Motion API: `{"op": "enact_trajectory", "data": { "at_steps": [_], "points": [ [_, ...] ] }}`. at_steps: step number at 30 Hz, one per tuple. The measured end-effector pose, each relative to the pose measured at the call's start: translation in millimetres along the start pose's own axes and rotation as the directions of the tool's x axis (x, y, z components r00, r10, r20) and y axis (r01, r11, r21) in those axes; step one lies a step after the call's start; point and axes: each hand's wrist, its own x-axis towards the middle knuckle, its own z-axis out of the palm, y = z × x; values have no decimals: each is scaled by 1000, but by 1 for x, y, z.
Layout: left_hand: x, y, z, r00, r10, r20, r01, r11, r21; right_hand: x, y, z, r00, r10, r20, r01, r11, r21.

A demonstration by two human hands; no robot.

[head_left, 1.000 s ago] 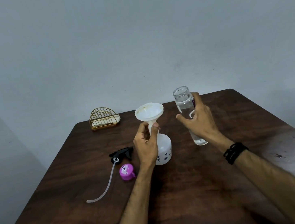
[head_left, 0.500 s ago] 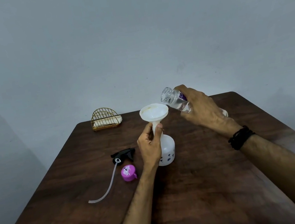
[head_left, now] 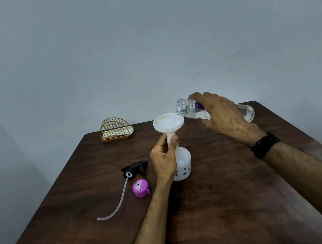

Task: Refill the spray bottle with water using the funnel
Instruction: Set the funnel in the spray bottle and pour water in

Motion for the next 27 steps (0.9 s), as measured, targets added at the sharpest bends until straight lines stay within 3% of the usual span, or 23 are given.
{"op": "enact_trajectory", "data": {
  "at_steps": [27],
  "points": [
    [-4,8,0,1000,30,-2,-30,999,-14,2,7,-7,998,-67,-20,64,993,-101]
  ]
}}
